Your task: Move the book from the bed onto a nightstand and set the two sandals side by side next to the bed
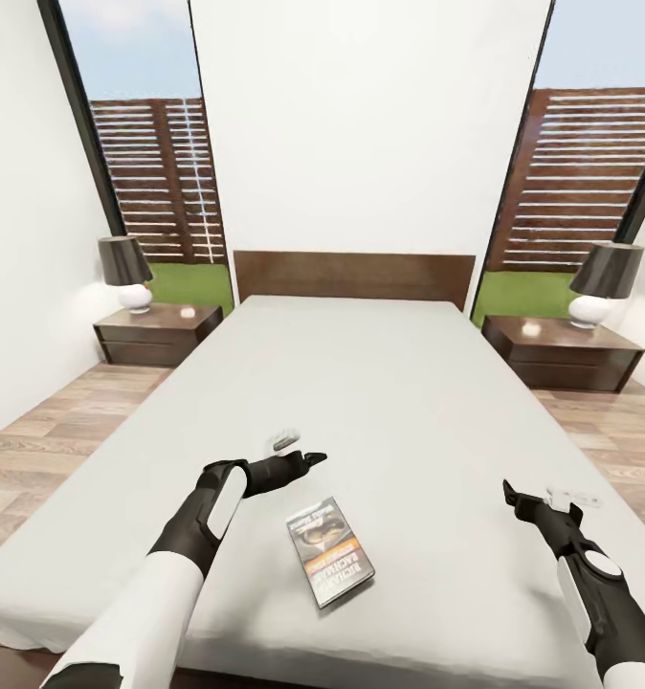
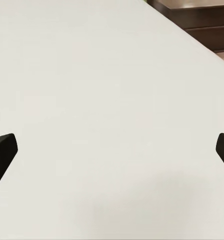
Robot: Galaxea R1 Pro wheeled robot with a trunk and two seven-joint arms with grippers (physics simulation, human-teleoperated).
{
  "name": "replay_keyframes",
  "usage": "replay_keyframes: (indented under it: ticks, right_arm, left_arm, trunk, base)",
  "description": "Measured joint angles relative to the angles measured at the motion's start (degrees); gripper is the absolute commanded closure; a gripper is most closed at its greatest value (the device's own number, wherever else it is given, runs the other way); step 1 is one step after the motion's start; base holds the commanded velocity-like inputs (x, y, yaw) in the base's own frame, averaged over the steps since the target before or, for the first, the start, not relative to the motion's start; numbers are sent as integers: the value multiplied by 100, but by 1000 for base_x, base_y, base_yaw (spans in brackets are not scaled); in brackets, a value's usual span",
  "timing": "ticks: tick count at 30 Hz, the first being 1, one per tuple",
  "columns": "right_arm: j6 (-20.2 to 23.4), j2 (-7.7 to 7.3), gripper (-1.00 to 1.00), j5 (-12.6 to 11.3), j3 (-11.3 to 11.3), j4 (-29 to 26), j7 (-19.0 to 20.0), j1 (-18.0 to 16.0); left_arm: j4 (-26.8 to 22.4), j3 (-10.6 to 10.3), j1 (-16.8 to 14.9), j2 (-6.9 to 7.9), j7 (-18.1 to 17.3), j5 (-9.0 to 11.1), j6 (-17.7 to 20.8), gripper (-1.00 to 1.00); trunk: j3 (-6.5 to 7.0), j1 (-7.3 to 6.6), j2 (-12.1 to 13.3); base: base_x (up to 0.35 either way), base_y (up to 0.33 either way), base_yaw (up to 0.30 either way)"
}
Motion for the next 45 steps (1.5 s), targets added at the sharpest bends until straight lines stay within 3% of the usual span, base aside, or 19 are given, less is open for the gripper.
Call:
replay_keyframes:
  ticks: [11,20,26,45]
  right_arm:
    - [0,2,-100,0,0,0,0,0]
    - [0,0,-100,0,0,0,0,0]
    - [0,1,-100,0,0,0,0,0]
    - [0,4,-100,0,0,0,0,0]
  left_arm:
    - [0,0,0,0,0,3,0,-100]
    - [-5,0,0,0,0,-2,0,-100]
    - [-8,0,0,0,0,-1,0,-100]
    - [-9,0,0,0,-9,5,0,-100]
  trunk:
    - [0,2,0]
    - [-161,199,-359]
    - [-162,199,-361]
    - [-502,616,-1121]
  base:
    - [14,0,0]
    - [0,0,0]
    - [0,0,0]
    - [0,0,0]
